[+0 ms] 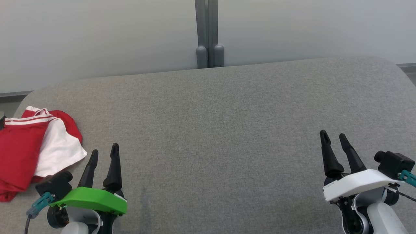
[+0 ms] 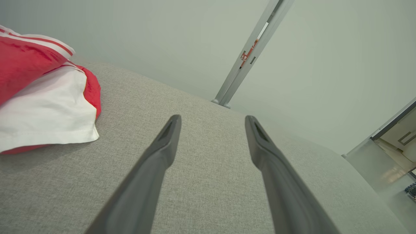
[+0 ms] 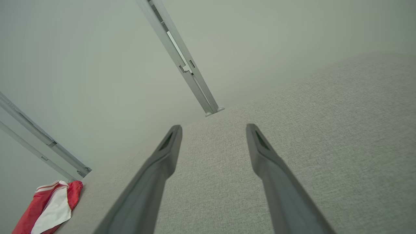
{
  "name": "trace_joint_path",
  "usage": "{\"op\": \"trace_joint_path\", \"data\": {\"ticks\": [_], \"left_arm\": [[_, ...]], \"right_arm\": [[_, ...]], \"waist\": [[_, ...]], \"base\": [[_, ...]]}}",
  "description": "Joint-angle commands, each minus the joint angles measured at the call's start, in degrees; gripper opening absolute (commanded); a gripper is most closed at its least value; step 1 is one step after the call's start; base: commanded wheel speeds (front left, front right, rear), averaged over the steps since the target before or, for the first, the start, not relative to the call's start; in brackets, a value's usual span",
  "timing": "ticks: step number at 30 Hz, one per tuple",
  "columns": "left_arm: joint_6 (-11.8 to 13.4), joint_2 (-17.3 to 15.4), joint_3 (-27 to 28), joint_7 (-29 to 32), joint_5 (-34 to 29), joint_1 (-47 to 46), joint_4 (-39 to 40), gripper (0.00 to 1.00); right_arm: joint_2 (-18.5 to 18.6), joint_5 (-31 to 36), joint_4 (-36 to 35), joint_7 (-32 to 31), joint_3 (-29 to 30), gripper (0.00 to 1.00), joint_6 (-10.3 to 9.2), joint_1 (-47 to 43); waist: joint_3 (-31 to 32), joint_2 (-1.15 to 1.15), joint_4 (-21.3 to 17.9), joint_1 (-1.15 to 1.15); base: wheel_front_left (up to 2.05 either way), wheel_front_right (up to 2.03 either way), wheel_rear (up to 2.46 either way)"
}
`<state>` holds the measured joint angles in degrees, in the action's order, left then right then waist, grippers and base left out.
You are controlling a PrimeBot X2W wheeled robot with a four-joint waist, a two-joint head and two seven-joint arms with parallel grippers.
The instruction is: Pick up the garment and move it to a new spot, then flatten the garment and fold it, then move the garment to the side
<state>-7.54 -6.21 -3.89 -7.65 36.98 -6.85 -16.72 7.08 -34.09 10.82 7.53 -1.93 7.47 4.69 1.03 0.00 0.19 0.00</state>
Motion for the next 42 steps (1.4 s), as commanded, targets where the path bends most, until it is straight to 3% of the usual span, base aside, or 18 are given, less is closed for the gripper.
{"op": "trace_joint_path", "data": {"ticks": [1, 42], "left_arm": [[0.1, -0.6, -0.1, -0.6, -1.9, -1.6, 0.1, 1.0], [0.1, 0.6, 0.5, -5.9, -21.2, 1.0, -3.1, 1.0]], "right_arm": [[0.6, 1.8, -0.2, 0.7, -0.2, 1.0, 0.02, 0.8], [-0.1, 19.9, 1.0, 4.4, -0.4, 1.0, 0.03, -0.9]], "waist": [[0.0, 0.0, 0.0, 0.0], [0.0, 0.0, 0.5, 0.0]], "base": [[0.0, 0.0, 0.0], [0.0, 0.0, 0.0]]}}
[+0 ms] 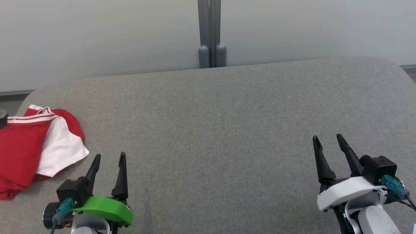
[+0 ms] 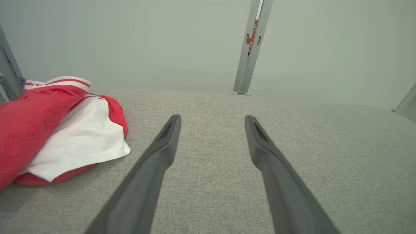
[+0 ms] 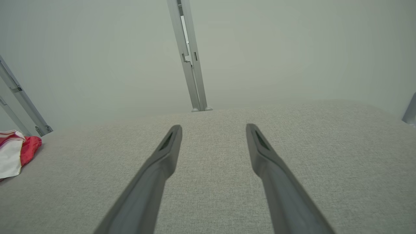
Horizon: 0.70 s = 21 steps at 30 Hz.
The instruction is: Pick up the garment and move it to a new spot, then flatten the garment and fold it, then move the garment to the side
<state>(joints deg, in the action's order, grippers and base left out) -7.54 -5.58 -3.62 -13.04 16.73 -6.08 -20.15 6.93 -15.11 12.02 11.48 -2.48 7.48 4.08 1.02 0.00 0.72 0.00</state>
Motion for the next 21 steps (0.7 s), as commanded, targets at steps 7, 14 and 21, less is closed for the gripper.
{"op": "trace_joint_path", "data": {"ticks": [7, 14, 21], "left_arm": [[0.1, 0.1, 0.3, -1.2, -3.2, 0.4, 0.2, 1.0], [0.1, 0.3, 0.5, -1.9, -5.5, 0.4, -0.3, 1.0], [0.1, 0.4, 0.7, -2.2, -5.4, 0.4, -0.5, 1.0]], "right_arm": [[-0.1, 3.5, -0.4, 1.1, 0.4, 1.0, 0.02, -0.5], [-0.4, 5.8, -0.5, 1.8, 0.4, 1.0, 0.01, -0.9], [-0.5, 6.5, -0.2, 2.1, 0.6, 1.0, 0.01, -1.1]], "waist": [[0.0, 0.0, 0.1, 0.0], [0.0, 0.0, 0.3, 0.0], [-0.1, 0.0, 0.5, 0.0]], "base": [[0.0, 0.0, 0.0], [0.0, 0.0, 0.0], [0.0, 0.0, 0.0]]}}
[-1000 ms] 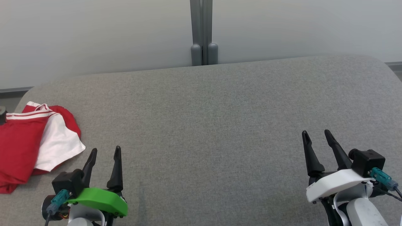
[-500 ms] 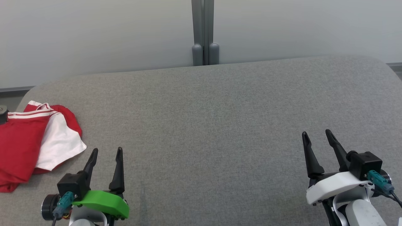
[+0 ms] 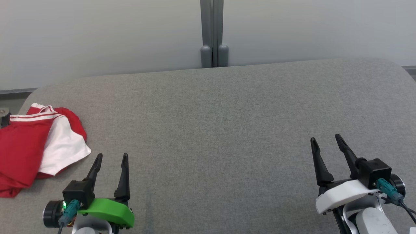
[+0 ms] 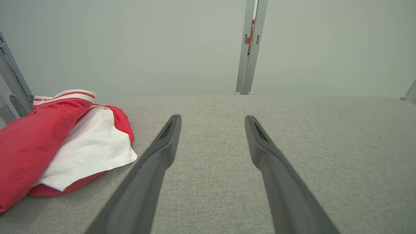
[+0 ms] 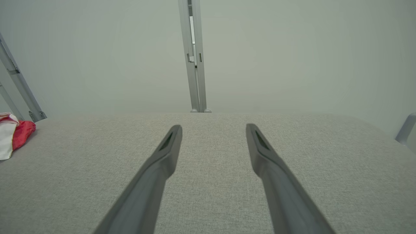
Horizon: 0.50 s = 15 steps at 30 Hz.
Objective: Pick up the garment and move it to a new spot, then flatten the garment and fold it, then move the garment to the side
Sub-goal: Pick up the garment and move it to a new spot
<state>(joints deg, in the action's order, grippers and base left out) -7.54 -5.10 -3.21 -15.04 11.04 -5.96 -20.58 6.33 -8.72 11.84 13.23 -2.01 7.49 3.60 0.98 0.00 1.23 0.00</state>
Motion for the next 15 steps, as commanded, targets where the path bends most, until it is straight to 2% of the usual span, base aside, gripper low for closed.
{"op": "trace_joint_path", "data": {"ticks": [1, 9, 15], "left_arm": [[0.1, -0.1, 0.4, -0.2, 0.4, 0.2, 0.0, 1.0], [0.1, 0.1, 1.6, -0.2, 0.5, -0.1, 0.2, 1.0], [0.1, 0.5, 3.3, -0.2, 0.5, -1.0, 0.5, 1.0]], "right_arm": [[0.1, 0.0, 0.1, 0.3, 0.2, 1.0, 0.0, -0.7], [-0.2, -0.6, 0.1, 0.3, 0.0, 1.0, 0.0, -0.7], [-0.2, -1.2, -1.4, -0.2, -1.5, 1.0, 0.0, -0.6]], "waist": [[0.0, 0.0, 0.1, 0.0], [-0.3, 0.0, 2.1, 0.0], [-0.9, 0.0, 6.9, 0.0]], "base": [[0.0, 0.0, 0.0], [0.0, 0.0, 0.0], [0.0, 0.0, 0.0]]}}
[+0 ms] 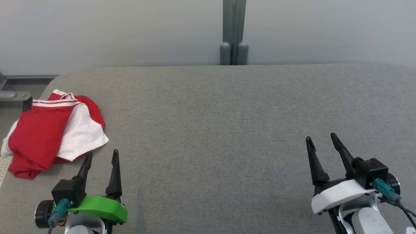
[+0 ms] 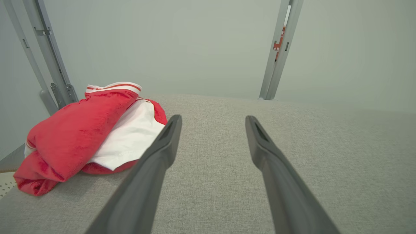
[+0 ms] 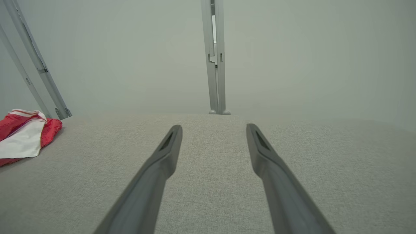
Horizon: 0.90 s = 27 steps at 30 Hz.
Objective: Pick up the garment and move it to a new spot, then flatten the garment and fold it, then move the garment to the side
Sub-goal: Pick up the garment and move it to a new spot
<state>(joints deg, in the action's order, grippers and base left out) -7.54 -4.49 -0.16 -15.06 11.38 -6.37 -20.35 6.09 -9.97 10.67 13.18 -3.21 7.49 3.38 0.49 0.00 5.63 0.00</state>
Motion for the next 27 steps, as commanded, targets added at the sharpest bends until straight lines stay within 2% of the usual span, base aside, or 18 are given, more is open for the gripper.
{"op": "trace_joint_path", "data": {"ticks": [1, 11, 15, 21, 27], "left_arm": [[0.1, 0.0, 0.6, -0.1, 0.1, -0.6, 0.2, 1.0], [0.2, 0.5, 4.0, -0.1, -0.2, -0.7, 1.0, 1.0], [0.2, 0.8, 5.4, -0.1, -0.3, -0.1, 1.4, 1.0], [0.2, 1.1, 7.2, -0.1, 0.0, 0.5, 2.1, 1.0], [0.1, 1.4, 7.6, -0.1, 0.4, -1.6, 2.8, 1.0]], "right_arm": [[0.1, 0.1, -0.8, -0.2, -0.7, 1.0, 0.0, -0.3], [0.7, -0.7, -3.9, -1.5, -2.4, 1.0, -0.01, 0.8], [0.8, -0.5, -5.2, -2.0, -3.0, 1.0, -0.01, 1.4], [1.1, -0.3, -6.8, -2.8, -2.9, 1.0, -0.01, 1.7], [1.9, 0.0, -8.7, -3.9, -2.4, 1.0, -0.02, 2.8]], "waist": [[-0.5, 0.0, 3.8, 0.0], [-1.7, 0.0, 15.2, 0.0], [-2.2, 0.0, 18.4, 0.0], [-3.1, 0.0, 21.4, 0.0], [-5.8, 0.0, 21.9, 0.0]], "base": [[0.0, 0.0, 0.0], [0.0, 0.0, 0.0], [0.0, 0.0, 0.0], [0.0, 0.0, 0.0], [0.0, 0.0, 0.0]]}}
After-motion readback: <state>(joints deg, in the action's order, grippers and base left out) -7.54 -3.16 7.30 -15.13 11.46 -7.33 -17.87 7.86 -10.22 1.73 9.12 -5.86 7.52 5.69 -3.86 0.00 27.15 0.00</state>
